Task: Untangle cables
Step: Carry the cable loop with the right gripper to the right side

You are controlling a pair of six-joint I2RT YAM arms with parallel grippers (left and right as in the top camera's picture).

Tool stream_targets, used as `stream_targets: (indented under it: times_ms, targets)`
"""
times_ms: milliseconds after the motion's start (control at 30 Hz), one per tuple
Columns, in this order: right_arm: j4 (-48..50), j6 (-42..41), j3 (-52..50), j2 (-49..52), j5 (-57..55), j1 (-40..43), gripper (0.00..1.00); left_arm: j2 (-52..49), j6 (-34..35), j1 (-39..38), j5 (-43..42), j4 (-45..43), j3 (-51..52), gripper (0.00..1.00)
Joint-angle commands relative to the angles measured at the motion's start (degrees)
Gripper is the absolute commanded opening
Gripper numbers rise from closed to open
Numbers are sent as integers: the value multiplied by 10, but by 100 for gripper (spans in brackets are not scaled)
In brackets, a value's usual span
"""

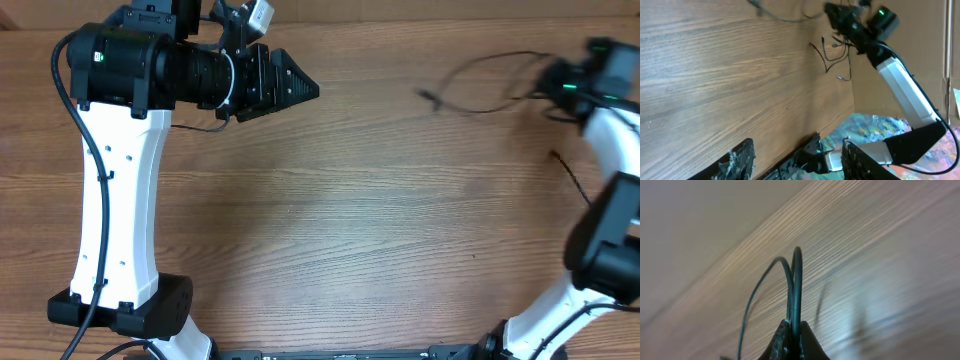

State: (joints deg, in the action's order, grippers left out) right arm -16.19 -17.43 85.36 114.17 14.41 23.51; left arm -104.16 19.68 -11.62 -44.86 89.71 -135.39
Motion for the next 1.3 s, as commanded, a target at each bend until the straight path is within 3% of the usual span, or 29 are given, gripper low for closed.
stream_targets:
  times_ms: [0,133,267,300,333,367,667,800,1000,1100,1267]
  targets:
    - [4,58,45,-8,-4,106,4,-2,12,-21,3,-14,-6,56]
    - [-26,72,102,-8,10,224,4,-2,37,-55,5,-51,-6,56]
    - [-50,105,161,-8,63,291,4,-4,66,-76,6,-92,-6,54]
    - [-56,105,176,-8,78,302,9,-4,70,-79,6,-100,-6,53]
    - [-63,105,194,-8,102,312,70,-5,75,-81,7,-104,-6,54]
    - [-68,105,209,-8,132,320,100,-5,76,-83,10,-107,-6,54]
    - [-110,108,254,-24,376,319,100,-5,76,-84,3,-93,-6,53]
    - [-225,230,254,-24,428,289,100,-5,76,-84,0,-84,-6,54]
    - [-452,621,253,-24,384,239,100,-5,76,-82,-15,-72,-6,59]
    - [-473,683,249,-24,293,216,98,-5,76,-82,-15,-72,-6,63]
    - [-464,685,212,-24,190,190,100,-5,76,-82,-14,-75,-6,68]
